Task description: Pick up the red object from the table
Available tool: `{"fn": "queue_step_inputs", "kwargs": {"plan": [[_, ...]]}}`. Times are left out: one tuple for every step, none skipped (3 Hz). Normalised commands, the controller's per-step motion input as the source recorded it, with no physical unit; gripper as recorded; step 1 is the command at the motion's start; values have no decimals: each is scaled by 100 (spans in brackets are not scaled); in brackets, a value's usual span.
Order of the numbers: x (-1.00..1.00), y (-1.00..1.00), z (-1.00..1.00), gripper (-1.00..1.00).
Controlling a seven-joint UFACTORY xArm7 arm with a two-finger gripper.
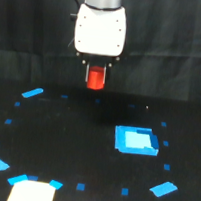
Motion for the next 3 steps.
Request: {"fn": "queue_step_inputs", "kwargs": {"plan": [[8,-4,-39,-100],[20,-18,-38,-88],[8,-9,-19,-100]]}}
